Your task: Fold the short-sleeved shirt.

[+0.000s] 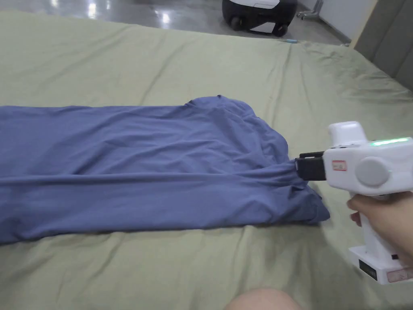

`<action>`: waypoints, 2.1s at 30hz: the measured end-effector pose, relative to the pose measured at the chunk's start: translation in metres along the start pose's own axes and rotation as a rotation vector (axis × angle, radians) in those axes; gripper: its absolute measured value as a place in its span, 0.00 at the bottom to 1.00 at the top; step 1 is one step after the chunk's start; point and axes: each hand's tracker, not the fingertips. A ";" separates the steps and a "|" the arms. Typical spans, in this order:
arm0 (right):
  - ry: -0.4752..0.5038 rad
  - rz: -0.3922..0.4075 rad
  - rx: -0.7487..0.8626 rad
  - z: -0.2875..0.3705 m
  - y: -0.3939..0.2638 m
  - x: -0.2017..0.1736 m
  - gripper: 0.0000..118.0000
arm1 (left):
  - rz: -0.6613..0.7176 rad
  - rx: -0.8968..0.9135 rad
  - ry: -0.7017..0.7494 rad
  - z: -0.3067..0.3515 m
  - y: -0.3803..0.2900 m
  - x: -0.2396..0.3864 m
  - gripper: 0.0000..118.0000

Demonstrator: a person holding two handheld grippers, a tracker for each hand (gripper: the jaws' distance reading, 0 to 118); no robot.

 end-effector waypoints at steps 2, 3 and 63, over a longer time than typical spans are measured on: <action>0.003 -0.089 0.047 0.025 -0.007 0.014 0.85 | -0.048 0.063 -0.010 0.035 -0.003 0.006 0.97; 0.012 -0.119 0.069 0.040 -0.013 0.019 0.85 | -0.082 0.066 -0.001 0.055 -0.005 0.012 0.97; 0.316 -0.316 0.056 0.083 -0.080 0.003 0.07 | -0.158 0.046 -0.011 0.086 -0.052 0.040 0.04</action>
